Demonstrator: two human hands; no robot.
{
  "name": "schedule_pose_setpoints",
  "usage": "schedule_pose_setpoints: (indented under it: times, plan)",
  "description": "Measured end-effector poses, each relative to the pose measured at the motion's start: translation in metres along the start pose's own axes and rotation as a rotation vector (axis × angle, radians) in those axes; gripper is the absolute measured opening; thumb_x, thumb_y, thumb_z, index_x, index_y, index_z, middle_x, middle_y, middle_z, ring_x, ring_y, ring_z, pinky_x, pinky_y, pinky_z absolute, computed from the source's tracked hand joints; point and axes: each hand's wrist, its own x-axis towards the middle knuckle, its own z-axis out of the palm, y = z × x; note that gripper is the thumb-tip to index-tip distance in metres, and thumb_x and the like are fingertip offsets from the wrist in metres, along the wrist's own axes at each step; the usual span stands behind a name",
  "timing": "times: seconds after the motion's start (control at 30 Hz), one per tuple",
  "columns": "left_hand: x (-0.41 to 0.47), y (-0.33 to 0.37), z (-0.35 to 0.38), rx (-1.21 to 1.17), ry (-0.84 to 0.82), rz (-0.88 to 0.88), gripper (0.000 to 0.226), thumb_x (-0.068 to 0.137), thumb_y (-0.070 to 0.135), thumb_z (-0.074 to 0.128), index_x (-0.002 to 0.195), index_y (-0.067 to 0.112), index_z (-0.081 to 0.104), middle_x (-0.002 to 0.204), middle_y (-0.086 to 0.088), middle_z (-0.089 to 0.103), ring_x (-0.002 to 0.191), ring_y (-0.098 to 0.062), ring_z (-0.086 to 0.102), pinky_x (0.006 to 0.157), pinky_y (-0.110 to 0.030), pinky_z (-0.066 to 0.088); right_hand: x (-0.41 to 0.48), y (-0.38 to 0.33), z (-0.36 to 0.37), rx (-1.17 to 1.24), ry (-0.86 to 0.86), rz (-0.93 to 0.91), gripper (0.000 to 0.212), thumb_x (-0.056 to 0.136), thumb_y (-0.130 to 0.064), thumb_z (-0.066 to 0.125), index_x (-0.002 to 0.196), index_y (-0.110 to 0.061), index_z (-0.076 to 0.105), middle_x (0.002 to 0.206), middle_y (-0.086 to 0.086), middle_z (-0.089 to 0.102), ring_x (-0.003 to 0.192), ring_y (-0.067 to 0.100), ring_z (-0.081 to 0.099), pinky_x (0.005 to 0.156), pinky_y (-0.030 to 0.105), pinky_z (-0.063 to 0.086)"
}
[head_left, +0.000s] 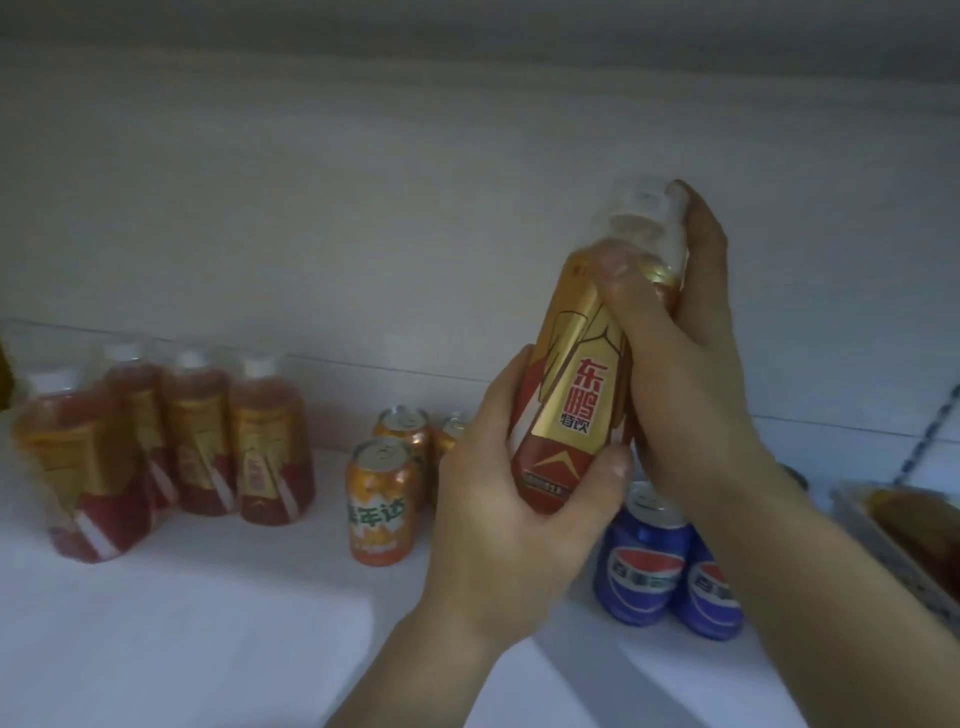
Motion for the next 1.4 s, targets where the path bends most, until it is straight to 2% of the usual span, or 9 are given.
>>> schedule_pose_setpoints:
  times: [0.1,0.2,0.37,0.5,0.57,0.87,1.03,1.13,1.4]
  plan:
    - [-0.001,-0.001,0.019,-0.208,-0.100,-0.050,0.047,0.097,0.035,0.059,0.141,0.024,0.050,0.124,0.013,0.069,0.115,-0.007,0.066,0.088,-0.018,0.054,-0.004,0.005,-0.025,0.032,0.128,0.028,0.052,0.098,-0.031,0.066,0.144,-0.041,0.044,0.109,-0.011,0.071,0.088,0.010,0.075,0.069,0.021,0.059]
    - [0.003,-0.014,0.032,-0.394,-0.106,-0.161,0.043,0.100,0.033,0.041,0.141,0.022,0.051,0.126,-0.001,0.070,0.116,-0.018,0.067,0.090,-0.027,0.056,0.000,0.015,-0.034,0.041,0.097,0.054,0.054,0.099,-0.030,0.065,0.147,-0.038,0.043,0.102,-0.009,0.073,0.080,0.011,0.075,0.068,0.026,0.060]
    - [0.004,-0.023,0.037,-0.398,-0.083,-0.135,0.040,0.101,0.028,0.037,0.139,0.027,0.047,0.121,0.006,0.071,0.113,-0.015,0.068,0.086,-0.024,0.057,0.009,0.029,-0.043,0.087,0.028,0.110,0.040,0.105,-0.039,0.051,0.143,-0.026,0.050,0.097,-0.007,0.073,0.078,0.009,0.073,0.066,0.025,0.058]
    - [0.001,-0.023,0.041,-0.381,-0.047,-0.089,0.043,0.099,0.025,0.044,0.142,0.024,0.046,0.125,0.003,0.069,0.113,-0.016,0.069,0.082,-0.021,0.057,0.016,0.035,-0.049,0.115,-0.058,0.220,0.057,0.094,-0.057,0.055,0.128,-0.011,0.062,0.110,0.016,0.072,0.097,0.030,0.073,0.091,0.057,0.060]
    - [0.001,-0.023,0.043,-0.330,-0.008,-0.049,0.043,0.098,0.024,0.047,0.141,0.029,0.048,0.127,-0.001,0.068,0.114,-0.018,0.069,0.081,-0.021,0.058,0.020,0.037,-0.053,0.157,-0.084,0.251,0.060,0.090,-0.059,0.056,0.126,-0.012,0.065,0.117,0.019,0.072,0.106,0.037,0.072,0.099,0.063,0.055]
    - [-0.008,-0.024,0.047,0.029,0.127,0.128,0.043,0.101,0.033,0.050,0.143,0.040,0.041,0.135,0.014,0.059,0.127,-0.016,0.060,0.096,-0.038,0.056,0.018,0.040,-0.051,0.300,-0.147,0.300,0.065,0.097,-0.060,0.049,0.133,-0.007,0.063,0.108,0.014,0.074,0.098,0.029,0.072,0.096,0.050,0.057]
    - [-0.006,-0.022,0.043,-0.033,0.164,0.069,0.034,0.106,0.031,0.035,0.138,0.035,0.047,0.127,0.019,0.062,0.122,-0.014,0.062,0.089,-0.034,0.058,0.017,0.044,-0.051,0.150,-0.150,0.285,0.067,0.090,-0.066,0.051,0.129,-0.013,0.064,0.121,0.016,0.071,0.113,0.032,0.071,0.104,0.057,0.053]
    - [-0.007,-0.018,0.044,-0.145,0.139,-0.007,0.032,0.105,0.029,0.034,0.132,0.036,0.050,0.118,0.017,0.066,0.113,-0.011,0.067,0.079,-0.023,0.059,0.016,0.046,-0.052,0.128,-0.155,0.302,0.068,0.089,-0.067,0.052,0.129,-0.014,0.064,0.122,0.016,0.071,0.114,0.034,0.071,0.103,0.058,0.053]
    - [-0.006,-0.017,0.044,-0.238,0.117,-0.073,0.031,0.100,0.028,0.035,0.124,0.032,0.054,0.109,0.013,0.072,0.101,-0.012,0.072,0.071,-0.020,0.058,0.019,0.048,-0.053,0.121,-0.173,0.335,0.085,0.077,-0.076,0.059,0.132,-0.012,0.062,0.121,0.017,0.072,0.112,0.036,0.071,0.103,0.061,0.052]
